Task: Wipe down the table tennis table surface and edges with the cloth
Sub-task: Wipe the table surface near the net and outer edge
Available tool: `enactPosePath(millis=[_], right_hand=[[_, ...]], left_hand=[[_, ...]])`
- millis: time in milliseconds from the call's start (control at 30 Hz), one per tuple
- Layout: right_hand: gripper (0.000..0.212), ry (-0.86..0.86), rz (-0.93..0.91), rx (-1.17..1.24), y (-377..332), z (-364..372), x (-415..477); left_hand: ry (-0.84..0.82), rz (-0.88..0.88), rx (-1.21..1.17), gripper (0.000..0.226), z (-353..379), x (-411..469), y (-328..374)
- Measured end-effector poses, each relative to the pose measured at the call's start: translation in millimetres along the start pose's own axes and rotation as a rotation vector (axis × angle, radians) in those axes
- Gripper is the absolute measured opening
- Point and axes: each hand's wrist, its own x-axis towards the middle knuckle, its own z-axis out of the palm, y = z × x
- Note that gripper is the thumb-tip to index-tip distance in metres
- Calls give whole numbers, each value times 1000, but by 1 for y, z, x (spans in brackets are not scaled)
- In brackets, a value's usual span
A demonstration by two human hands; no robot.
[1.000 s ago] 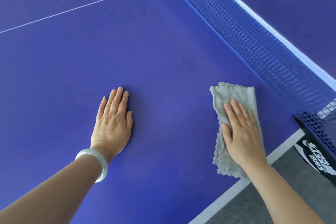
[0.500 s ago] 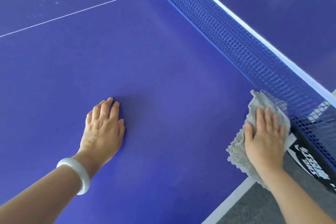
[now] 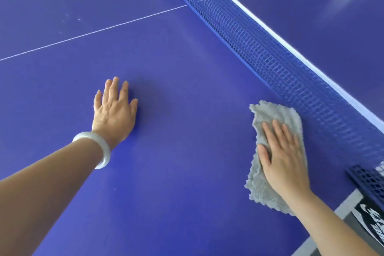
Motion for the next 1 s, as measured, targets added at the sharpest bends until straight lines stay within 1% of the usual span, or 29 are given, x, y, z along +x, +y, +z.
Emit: enactPosePath(millis=[67,100,133,167,200,233,333,367,400,433,467,500,567,600,667,700,733,767,800,867,900,933,967,1000], right_hand=[[69,14,255,-21,13,-3,16],[67,12,354,-25,4,-3,24],[63,11,408,-6,-13,-3,30],[60,14,405,32,-36,-4,36],[60,19,346,73,-61,-6,40],[60,23,226,99,-88,-5,42],[58,-8,-307,107,-160,3,35],[57,-15,-463,115,-168,4,37],[55,-19,-571,121,-165,5,47],[55,-18,-611,111,-154,5,61],[55,-7,-581,86,-137,6,80],[57,12,-493,58,-118,6,101],[64,7,-206,16,-85,2,148],[65,-15,-78,5,-79,-1,168],[61,-28,124,30,-98,-5,195],[60,-36,193,67,-120,-6,200],[60,-42,212,100,-146,-7,200],[59,-42,149,116,-172,-6,196],[59,-34,-5,118,-198,-3,185],[57,-46,-437,83,-232,4,149],[56,-64,-629,73,-233,5,139],[55,-76,-752,78,-224,2,142],[55,-72,-781,64,-209,1,155],[57,-56,-715,36,-193,1,171]], left_hand=[[-28,-71,3,59,2,6,-15],[-25,-88,8,60,5,7,-20],[-13,-96,15,61,8,7,-23],[1,-96,17,61,10,7,-23],[11,-93,13,61,11,8,-22],[12,-90,7,60,11,7,-20],[17,-91,-10,58,8,5,-18],[22,-93,-18,57,7,5,-18],[25,-95,-24,57,6,5,-18],[26,-95,-26,56,6,6,-19],[23,-95,-25,56,6,6,-19],[20,-94,-23,57,7,7,-20],[17,-90,-22,58,8,7,-20],[17,-88,-22,58,9,6,-21],[13,-87,-15,58,9,6,-23],[10,-86,-12,59,10,6,-23],[8,-88,-13,59,9,5,-23],[7,-88,-16,59,9,5,-23],[4,-86,-18,59,8,6,-22],[2,-75,-13,58,6,6,-23],[-1,-70,-11,59,5,6,-23],[-6,-66,-10,62,4,6,-23],[-9,-65,-13,65,3,6,-22],[-13,-67,-19,66,3,7,-22]])
